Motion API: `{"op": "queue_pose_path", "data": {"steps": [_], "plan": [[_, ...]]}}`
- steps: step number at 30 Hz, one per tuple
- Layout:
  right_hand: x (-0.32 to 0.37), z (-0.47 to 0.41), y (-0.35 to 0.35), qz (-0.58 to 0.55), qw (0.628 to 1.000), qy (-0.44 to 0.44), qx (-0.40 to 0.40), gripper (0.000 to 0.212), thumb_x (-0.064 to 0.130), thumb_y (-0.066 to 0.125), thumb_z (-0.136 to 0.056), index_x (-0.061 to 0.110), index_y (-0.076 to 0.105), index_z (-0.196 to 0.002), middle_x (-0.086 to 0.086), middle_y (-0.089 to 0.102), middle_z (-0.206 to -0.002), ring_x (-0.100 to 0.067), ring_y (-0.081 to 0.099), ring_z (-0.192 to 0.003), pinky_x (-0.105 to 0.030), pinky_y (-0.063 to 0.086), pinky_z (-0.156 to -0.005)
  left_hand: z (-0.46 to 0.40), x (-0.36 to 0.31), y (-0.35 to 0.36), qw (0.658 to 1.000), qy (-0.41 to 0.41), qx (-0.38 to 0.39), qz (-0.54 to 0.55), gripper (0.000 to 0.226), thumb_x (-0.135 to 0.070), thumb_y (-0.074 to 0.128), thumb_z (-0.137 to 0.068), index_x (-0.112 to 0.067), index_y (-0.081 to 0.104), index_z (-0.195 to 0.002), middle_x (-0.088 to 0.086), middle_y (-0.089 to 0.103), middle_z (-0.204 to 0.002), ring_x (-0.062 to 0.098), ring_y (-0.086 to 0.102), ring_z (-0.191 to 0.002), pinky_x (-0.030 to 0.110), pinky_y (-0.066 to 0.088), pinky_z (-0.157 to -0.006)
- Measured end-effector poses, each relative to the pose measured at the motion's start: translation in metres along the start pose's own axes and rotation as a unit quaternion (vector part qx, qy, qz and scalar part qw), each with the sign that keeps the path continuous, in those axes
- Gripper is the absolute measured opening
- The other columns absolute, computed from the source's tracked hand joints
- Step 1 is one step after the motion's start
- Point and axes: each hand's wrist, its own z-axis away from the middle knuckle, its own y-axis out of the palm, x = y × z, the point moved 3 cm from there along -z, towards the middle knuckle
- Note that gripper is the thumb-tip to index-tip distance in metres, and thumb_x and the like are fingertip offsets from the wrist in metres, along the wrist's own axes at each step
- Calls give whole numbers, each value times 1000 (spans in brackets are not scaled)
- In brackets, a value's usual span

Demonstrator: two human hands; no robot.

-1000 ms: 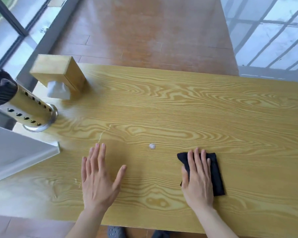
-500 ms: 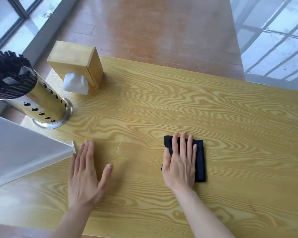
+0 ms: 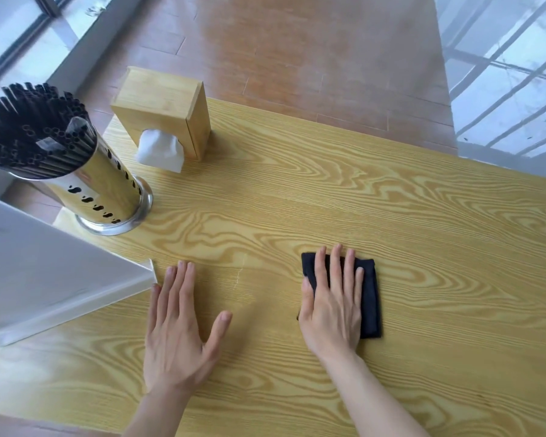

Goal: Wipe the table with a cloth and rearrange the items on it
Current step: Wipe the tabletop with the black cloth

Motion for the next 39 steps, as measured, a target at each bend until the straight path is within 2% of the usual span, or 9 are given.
{"op": "queue_pose_path", "data": {"steps": [7, 15, 17, 20, 25, 30, 36, 39], "plan": [[61, -48, 1, -49, 997, -44, 38, 67, 50, 2, -103, 21, 8, -163, -4, -6, -172, -24, -15, -159, -50, -1, -129, 0, 0, -1, 999, -1, -16, 30, 88, -71, 23, -92, -15, 19, -160, 0, 20, -167, 13, 8, -157, 44, 11, -126], [111, -29, 7, -37, 985, -150, 74, 66, 50, 0, -105, 21, 9, -164, -7, -4, -173, -26, -16, -158, -55, 2, -128, 0, 4, 0, 997, 4, -37, 61, 84, -67, 21, -95, -12, 21, -159, 4, 29, -165, 14, 12, -156, 37, 6, -127], [112, -16, 7, -22, 982, -168, 82, 63, 47, 3, -107, 23, 9, -164, -6, -3, -173, -27, -17, -158, -57, 3, -127, 0, 5, 0, 997, 0, -41, 70, 82, -65, 21, -96, -13, 21, -159, 4, 30, -164, 13, 12, -156, 37, 6, -127], [111, 10, 7, -12, 978, -187, 89, 59, 43, 18, -108, 26, 13, -164, -4, 0, -174, -29, -15, -159, -61, 6, -126, 0, 7, 0, 996, -10, -43, 75, 76, -60, 21, -98, -15, 22, -159, 3, 31, -164, 12, 12, -156, 40, 8, -127], [91, 51, 2, 11, 975, -198, 100, 59, 44, 30, -107, 32, 18, -163, -2, 3, -174, -30, -10, -159, -67, 8, -123, 1, 7, 1, 996, -3, -52, 67, 58, -34, 25, -102, -15, 31, -156, -1, 32, -163, 11, 13, -156, 44, 12, -126], [57, 57, -4, 30, 980, -173, 92, 58, 47, 29, -107, 34, 19, -162, 1, 6, -174, -28, -5, -160, -68, 11, -122, 2, 11, 3, 996, 13, -53, 64, 56, -21, 35, -99, -15, 36, -155, 0, 33, -163, 13, 16, -155, 44, 15, -126], [19, 22, -2, 35, 997, -51, 40, 60, 50, 21, -106, 34, 15, -163, 2, 8, -173, -27, 0, -160, -68, 7, -123, 5, 15, 1, 990, 14, -69, 120, 57, -22, 29, -98, -12, 37, -154, 1, 37, -161, 13, 20, -154, 43, 16, -126], [10, 7, -1, 18, 1000, 14, 13, 60, 51, 19, -105, 35, 16, -163, 2, 10, -173, -27, 0, -160, -66, 5, -124, 6, 18, -2, 984, 27, -74, 162, 57, -21, 28, -98, -9, 38, -153, 3, 39, -160, 15, 24, -154, 48, 22, -123]]}}
